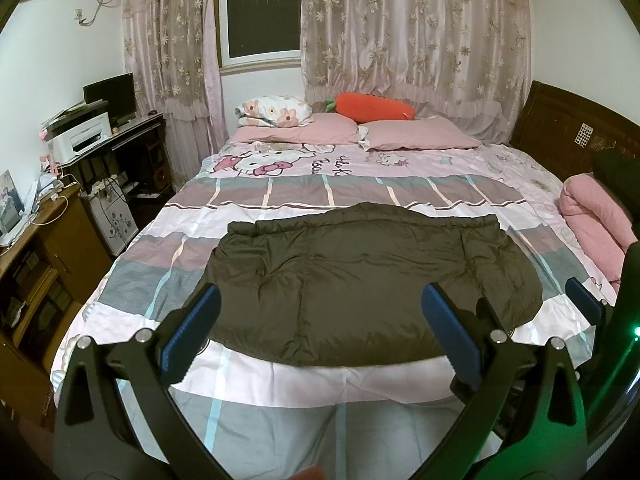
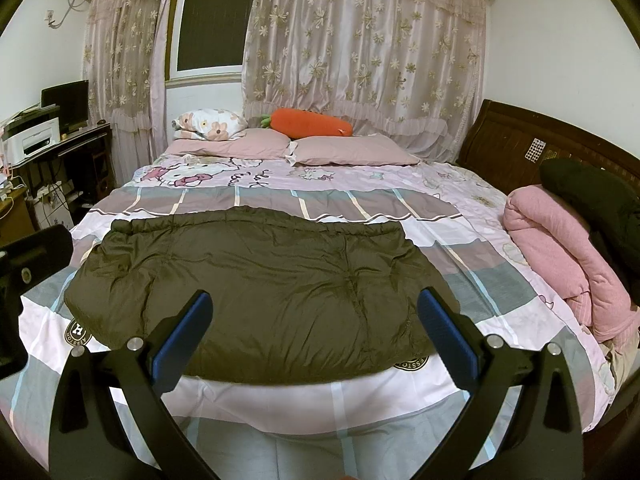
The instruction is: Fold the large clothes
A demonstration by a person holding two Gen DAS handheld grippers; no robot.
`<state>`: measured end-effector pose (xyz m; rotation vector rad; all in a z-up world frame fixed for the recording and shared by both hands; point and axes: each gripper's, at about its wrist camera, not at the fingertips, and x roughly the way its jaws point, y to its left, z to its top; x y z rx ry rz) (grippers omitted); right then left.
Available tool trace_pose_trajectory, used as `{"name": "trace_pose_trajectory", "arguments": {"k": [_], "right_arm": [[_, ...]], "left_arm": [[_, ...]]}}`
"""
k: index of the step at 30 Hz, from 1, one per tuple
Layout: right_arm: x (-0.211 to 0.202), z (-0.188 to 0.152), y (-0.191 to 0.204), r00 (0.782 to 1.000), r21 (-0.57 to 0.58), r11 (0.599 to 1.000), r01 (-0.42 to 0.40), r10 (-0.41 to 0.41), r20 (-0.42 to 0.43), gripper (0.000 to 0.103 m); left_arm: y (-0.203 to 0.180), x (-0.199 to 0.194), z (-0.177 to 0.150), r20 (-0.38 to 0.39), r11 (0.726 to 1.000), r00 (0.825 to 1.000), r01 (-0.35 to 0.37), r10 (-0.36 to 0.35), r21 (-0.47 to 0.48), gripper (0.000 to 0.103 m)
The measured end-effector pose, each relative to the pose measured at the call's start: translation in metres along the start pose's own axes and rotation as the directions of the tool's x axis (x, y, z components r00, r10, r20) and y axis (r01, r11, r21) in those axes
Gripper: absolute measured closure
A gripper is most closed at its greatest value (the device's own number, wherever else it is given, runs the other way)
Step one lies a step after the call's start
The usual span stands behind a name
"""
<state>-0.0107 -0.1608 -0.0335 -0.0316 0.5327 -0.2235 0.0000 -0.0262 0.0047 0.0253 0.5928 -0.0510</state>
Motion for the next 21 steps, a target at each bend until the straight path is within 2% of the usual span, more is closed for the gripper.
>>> {"name": "trace_pose_trajectory", "arguments": {"k": [11, 15, 21], "right_arm": [[-0.0006, 0.0008, 0.0005, 1.000, -0.001, 1.000, 0.001, -0.001, 0.001, 0.001], [-0.0008, 0.0007, 0.0017, 1.000, -0.002, 1.000, 0.003, -0.003, -0.002, 0.001], [-0.0004, -0.0012, 0.0008, 1.000, -0.005, 1.000, 0.001, -0.001, -0.002, 0.001]], "left_arm": [[0.0005, 0.0002, 0.0001, 0.001, 1.000, 1.000, 0.004, -0.004, 0.003, 0.002], [0.0023, -0.0009, 0.0018, 0.007, 0.999, 0.999, 0.040, -0.040, 0.013, 0.002], [-0.0021, -0.0046, 0.0003, 0.041, 0.997, 0.999, -0.002, -0.001, 0.079, 0.002]]}}
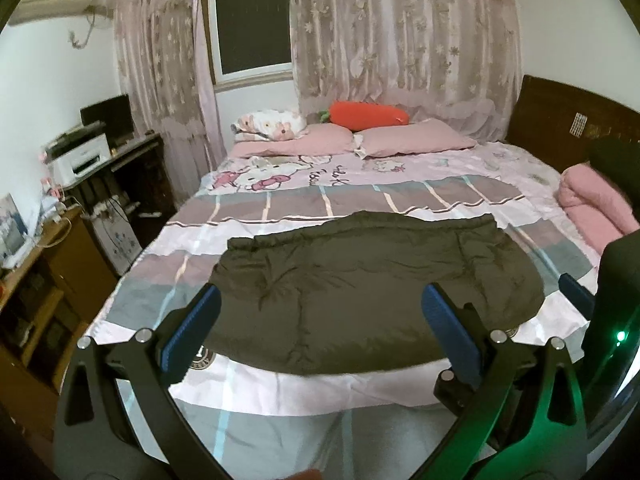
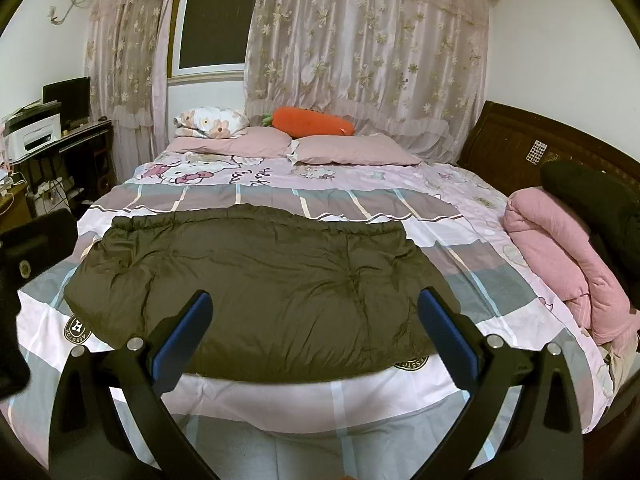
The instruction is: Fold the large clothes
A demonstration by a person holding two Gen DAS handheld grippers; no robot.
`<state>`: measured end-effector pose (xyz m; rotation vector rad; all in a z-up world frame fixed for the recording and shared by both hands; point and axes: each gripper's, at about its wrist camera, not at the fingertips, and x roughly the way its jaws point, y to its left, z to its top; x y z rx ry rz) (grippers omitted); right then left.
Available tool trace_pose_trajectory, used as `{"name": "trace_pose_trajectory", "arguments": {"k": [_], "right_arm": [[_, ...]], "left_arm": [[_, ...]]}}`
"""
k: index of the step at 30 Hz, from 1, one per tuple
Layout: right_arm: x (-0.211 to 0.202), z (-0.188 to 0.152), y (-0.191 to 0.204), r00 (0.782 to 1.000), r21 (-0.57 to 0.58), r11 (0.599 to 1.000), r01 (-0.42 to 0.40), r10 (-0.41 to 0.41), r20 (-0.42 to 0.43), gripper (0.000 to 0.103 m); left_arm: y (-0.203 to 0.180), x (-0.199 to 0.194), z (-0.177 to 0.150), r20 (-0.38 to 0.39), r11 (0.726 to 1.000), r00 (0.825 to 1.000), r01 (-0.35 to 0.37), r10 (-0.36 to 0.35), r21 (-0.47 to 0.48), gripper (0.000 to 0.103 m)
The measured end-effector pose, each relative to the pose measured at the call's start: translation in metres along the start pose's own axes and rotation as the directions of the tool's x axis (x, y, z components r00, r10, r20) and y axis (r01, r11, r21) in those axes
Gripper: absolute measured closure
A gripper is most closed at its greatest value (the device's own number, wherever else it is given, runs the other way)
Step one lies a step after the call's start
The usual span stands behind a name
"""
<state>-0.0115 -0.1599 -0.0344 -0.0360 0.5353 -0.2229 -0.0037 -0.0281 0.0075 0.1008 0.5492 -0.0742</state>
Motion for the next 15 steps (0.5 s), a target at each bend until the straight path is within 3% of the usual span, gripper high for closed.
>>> {"name": "trace_pose_trajectory", "arguments": {"k": [5, 9, 12, 15], "right_arm": [[0.000, 0.000, -0.001, 1.000, -0.001, 1.000, -0.001, 0.001, 0.000, 0.001], [0.001, 0.001, -0.002, 1.000, -0.002, 1.000, -0.002, 0.002, 0.000, 0.001], [0.001, 0.001, -0.002, 1.000, -0.001, 1.000, -0.004, 0.004, -0.001, 0.001], [0.001, 0.001, -0.003, 1.000, -0.002, 1.000, -0.004, 0.004, -0.002, 0.001]], "left_arm": [[0.006, -0.002, 0.000, 0.032, 1.000, 0.999, 0.030, -0.030, -0.004, 0.002], [0.010, 0.004, 0.000, -0.008, 0.995, 0.995, 0.095, -0.095, -0.008, 0.002], [0.012, 0.010, -0.003, -0.043, 0.996, 0.995, 0.089, -0.089, -0.002, 0.002], [0.016, 0.013, -0.004, -0.055, 0.991, 0.990, 0.131, -0.131, -0.006, 0.002]]}}
